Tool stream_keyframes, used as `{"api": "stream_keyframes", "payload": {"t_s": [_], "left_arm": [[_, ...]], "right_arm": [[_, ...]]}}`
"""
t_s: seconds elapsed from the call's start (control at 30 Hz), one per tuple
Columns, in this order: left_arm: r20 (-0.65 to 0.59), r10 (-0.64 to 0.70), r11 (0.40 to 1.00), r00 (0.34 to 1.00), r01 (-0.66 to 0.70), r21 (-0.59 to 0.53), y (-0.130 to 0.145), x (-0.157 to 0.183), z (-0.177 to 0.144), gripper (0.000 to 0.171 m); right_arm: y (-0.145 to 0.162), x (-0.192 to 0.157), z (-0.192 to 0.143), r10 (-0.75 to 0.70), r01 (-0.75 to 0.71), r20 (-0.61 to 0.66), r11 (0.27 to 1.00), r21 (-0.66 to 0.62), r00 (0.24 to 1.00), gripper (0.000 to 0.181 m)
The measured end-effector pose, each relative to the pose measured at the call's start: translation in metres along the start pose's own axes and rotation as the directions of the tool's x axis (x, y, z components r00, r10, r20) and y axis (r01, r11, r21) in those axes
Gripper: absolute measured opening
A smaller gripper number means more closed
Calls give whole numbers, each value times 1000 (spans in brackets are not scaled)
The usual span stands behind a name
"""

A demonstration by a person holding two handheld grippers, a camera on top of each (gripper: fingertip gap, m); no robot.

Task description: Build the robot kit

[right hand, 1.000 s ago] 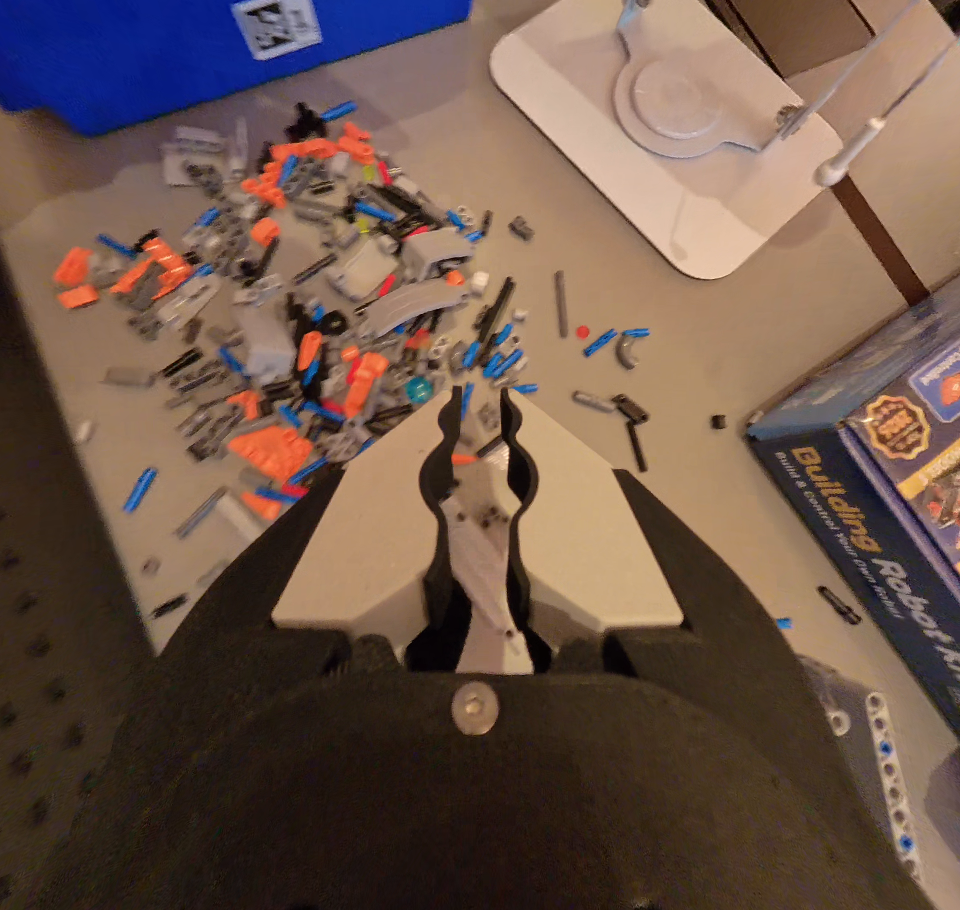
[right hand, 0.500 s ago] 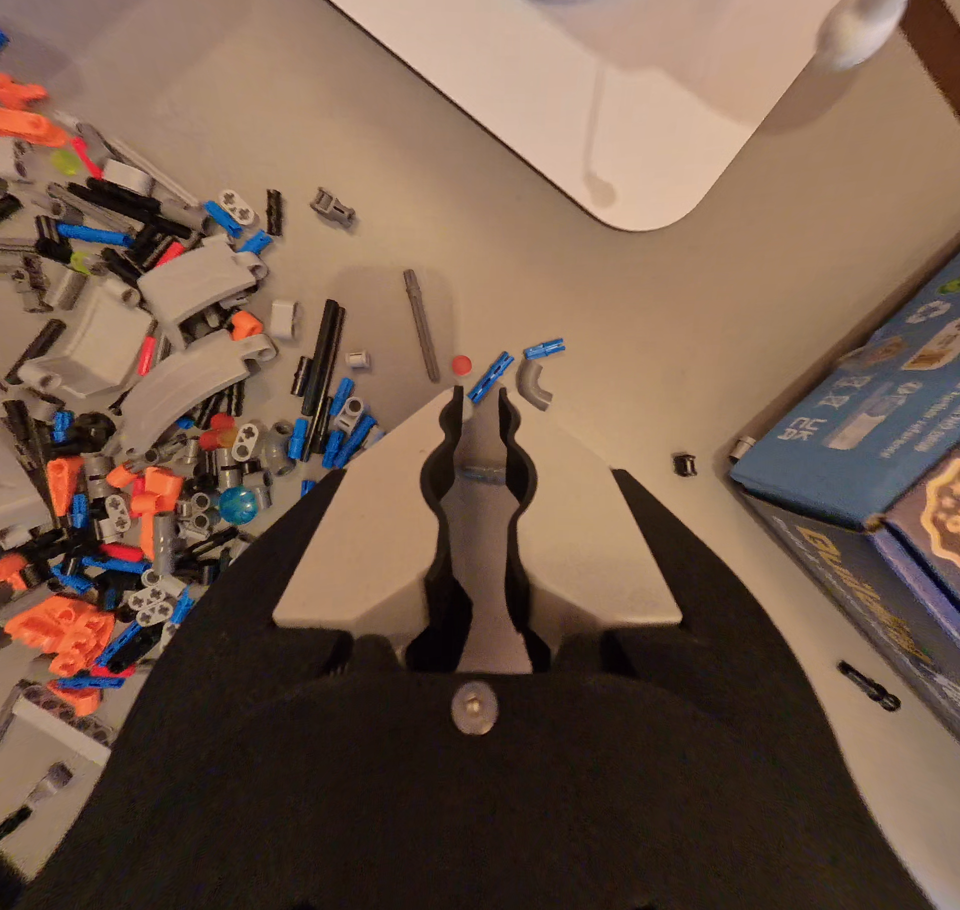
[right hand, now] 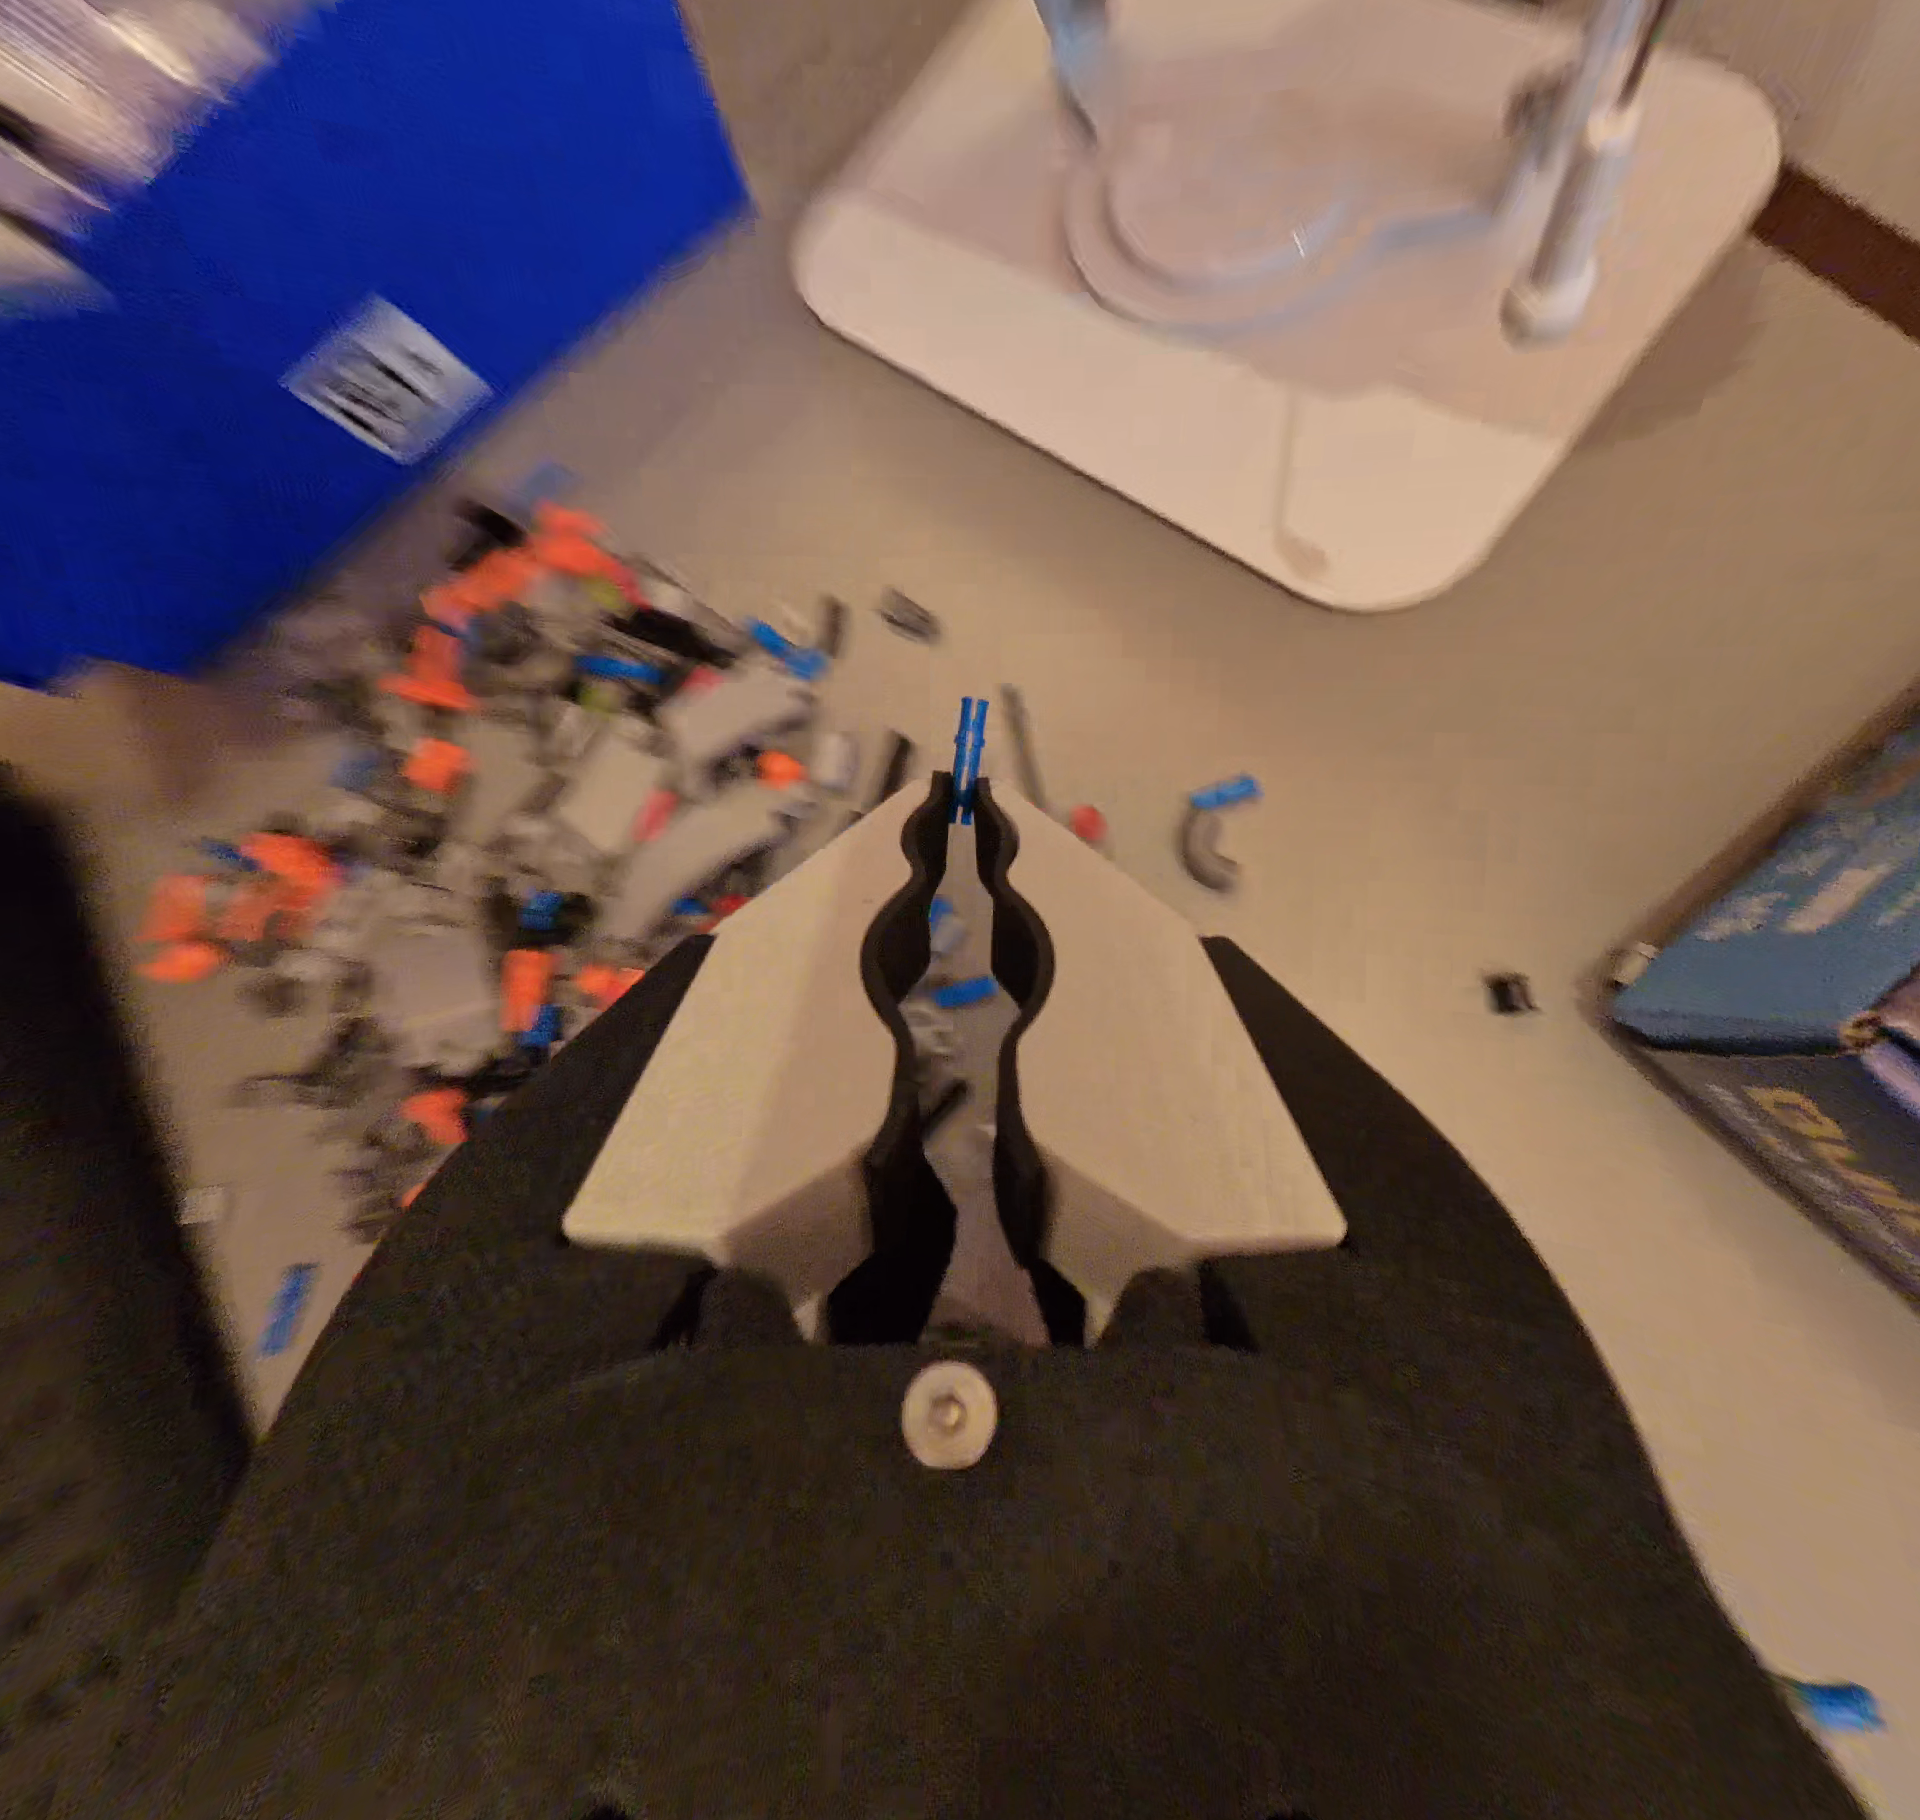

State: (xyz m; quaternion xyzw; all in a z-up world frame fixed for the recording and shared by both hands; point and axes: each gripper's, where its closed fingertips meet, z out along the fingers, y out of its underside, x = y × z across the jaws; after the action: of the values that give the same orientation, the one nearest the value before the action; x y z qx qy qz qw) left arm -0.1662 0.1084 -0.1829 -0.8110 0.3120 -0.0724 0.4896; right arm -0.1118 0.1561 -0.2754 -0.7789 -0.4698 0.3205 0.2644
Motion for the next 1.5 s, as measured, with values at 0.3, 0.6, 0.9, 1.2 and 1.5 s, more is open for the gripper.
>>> {"api": "stream_keyframes", "payload": {"t_s": [0.3,0.6,0.9,1.2,1.5], "left_arm": [[5,319,936,948,-316,155,-39,73,18,23],[83,471,854,878,-478,207,-55,108,22,15],[160,602,768,782,-622,151,-54,120,24,8],[152,613,759,775,-631,162,-54,127,24,8],[65,604,768,794,-602,218,-55,148,25,2]], "right_arm": [[-33,-85,-104,-8,-169,395,895,413,919,2],[-18,-93,-122,-2,-231,453,859,457,891,1],[-9,-95,-129,5,-269,494,844,465,870,3],[-2,-92,-134,23,-297,501,828,476,865,2],[16,-91,-149,0,-250,448,829,499,894,3]]}}
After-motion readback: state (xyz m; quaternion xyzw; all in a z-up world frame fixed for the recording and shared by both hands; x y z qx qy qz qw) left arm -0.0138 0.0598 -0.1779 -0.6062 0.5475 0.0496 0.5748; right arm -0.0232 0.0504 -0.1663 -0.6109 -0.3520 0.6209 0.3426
